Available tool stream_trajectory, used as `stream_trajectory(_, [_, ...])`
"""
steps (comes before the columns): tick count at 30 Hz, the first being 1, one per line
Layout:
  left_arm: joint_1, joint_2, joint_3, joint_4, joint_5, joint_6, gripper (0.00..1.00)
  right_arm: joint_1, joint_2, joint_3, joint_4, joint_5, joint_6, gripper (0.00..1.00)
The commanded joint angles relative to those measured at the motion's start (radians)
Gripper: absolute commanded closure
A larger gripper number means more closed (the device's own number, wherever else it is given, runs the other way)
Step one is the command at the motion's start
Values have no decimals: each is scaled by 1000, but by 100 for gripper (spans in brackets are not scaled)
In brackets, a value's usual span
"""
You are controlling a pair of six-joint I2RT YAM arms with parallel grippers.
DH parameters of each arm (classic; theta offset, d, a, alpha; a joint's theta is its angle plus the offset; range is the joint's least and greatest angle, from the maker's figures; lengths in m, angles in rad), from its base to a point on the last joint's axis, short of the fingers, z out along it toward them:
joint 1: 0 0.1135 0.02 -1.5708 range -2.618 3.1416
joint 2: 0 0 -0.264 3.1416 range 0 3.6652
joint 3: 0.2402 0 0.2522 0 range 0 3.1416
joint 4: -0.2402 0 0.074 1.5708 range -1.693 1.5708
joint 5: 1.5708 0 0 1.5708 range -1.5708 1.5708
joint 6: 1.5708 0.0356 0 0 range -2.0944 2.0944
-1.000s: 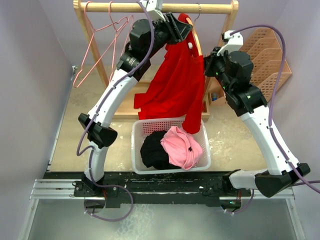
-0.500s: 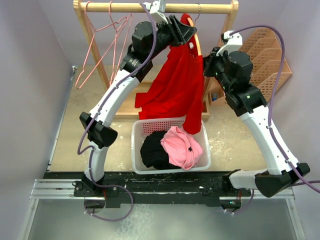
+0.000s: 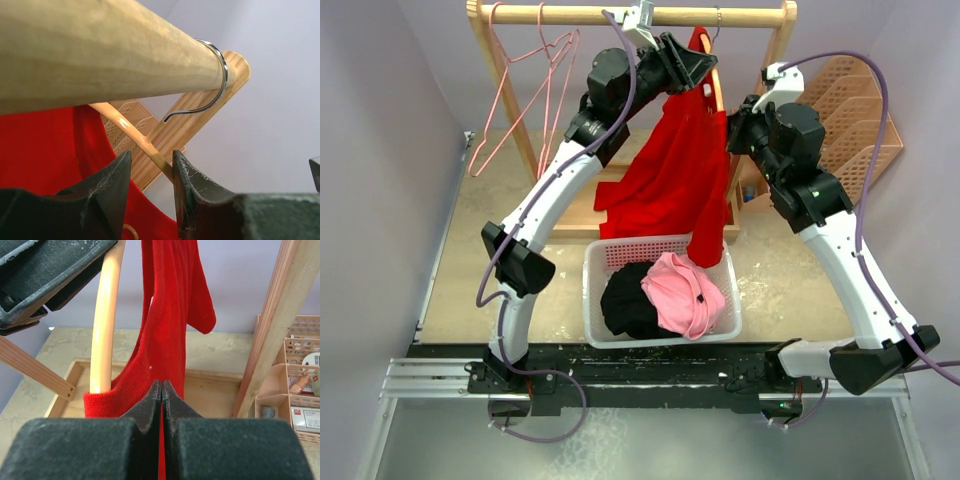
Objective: Remove the t-shirt from the hanger
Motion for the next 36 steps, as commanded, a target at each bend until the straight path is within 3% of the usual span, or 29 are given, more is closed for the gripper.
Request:
stream_trajectory(1, [-11, -11, 12, 35, 44, -30, 60, -3, -22, -8, 45, -6, 5, 100])
stream_trajectory(14, [-15, -35, -12, 66, 49, -16, 63, -2, -25, -22, 51, -10, 11, 100])
stream_trajectory(16, [-15, -29, -4, 67, 47, -15, 71, -2, -28, -24, 50, -10, 11, 100])
stream_trajectory(20, [-15, -12, 7, 73, 59, -25, 98, -2, -36, -34, 48, -11, 13, 100])
stream_trajectory(21, [-15, -11, 5, 79, 64, -30, 100, -2, -39, -37, 48, -11, 13, 100])
stream_trajectory(36, [-4, -66, -57, 141, 116, -51, 100, -2, -79, -98, 64, -11, 14, 100])
